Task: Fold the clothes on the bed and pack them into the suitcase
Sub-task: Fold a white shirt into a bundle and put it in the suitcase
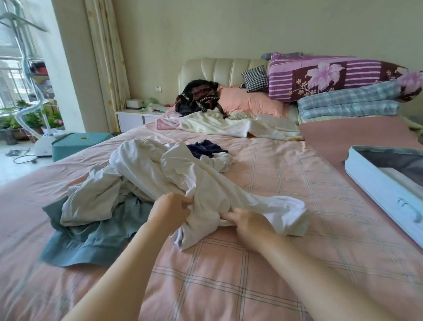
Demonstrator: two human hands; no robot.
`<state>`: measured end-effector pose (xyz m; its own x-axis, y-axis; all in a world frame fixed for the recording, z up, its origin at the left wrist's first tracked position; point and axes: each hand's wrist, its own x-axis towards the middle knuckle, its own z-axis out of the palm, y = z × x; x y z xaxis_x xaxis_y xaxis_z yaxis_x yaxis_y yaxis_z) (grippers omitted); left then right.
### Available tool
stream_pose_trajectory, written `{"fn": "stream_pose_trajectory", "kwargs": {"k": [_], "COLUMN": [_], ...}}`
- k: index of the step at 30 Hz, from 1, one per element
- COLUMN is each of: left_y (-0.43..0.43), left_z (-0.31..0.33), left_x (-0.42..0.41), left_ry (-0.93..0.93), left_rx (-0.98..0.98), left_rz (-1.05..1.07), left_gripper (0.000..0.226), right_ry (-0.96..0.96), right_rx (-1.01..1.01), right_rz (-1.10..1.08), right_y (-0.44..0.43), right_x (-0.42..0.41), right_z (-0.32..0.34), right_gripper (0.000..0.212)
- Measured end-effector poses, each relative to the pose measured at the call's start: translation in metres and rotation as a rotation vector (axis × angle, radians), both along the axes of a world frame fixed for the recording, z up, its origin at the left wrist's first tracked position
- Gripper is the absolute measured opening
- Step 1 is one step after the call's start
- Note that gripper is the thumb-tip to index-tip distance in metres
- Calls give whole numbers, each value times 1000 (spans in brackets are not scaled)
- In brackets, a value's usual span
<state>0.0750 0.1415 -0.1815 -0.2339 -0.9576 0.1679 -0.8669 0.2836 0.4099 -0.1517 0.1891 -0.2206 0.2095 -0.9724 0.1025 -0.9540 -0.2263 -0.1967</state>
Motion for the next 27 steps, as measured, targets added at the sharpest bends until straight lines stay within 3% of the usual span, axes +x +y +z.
{"fn": "stream_pose_trajectory", "kwargs": {"k": [3,5,8,10,14,16,18,21,25,27], "left_y": [-1,1,12,23,26,16,5,-9,-20,-22], "left_z": [12,17,16,13,17,24,29,19,-5,-9], "left_x": [-6,-22,-60,-87,-115,-114,-101,-75,-57,-56], "left_ry": [226,317,348,279,246,229,174,95,-48,-39], "left_rx": [-98,-76,48,78,40,-48,-170,-208,-85,-102], "left_rz": [0,-51,-221,-367,-543,-453,-281,-185,-201,-194], "left_gripper": [19,16,20,23,31,36,40,58,66,64], "right_ry": [114,256,499,482,131,-151,-237,-378,-924,-1231], "right_rx": [-181,-235,-145,-28,-19,-39,22,3,-108,-15], "right_rz": [16,-110,-391,-498,-476,-358,-252,-253,-404,-430], "right_y": [4,7,17,27,27,20,13,1,1,12], "right_x": [-18,-37,-63,-72,-70,-56,-42,-33,-42,-58], "right_z": [6,17,34,43,47,45,38,27,51,64], "right_gripper": [39,32,28,34,50,47,48,18,24,22]}}
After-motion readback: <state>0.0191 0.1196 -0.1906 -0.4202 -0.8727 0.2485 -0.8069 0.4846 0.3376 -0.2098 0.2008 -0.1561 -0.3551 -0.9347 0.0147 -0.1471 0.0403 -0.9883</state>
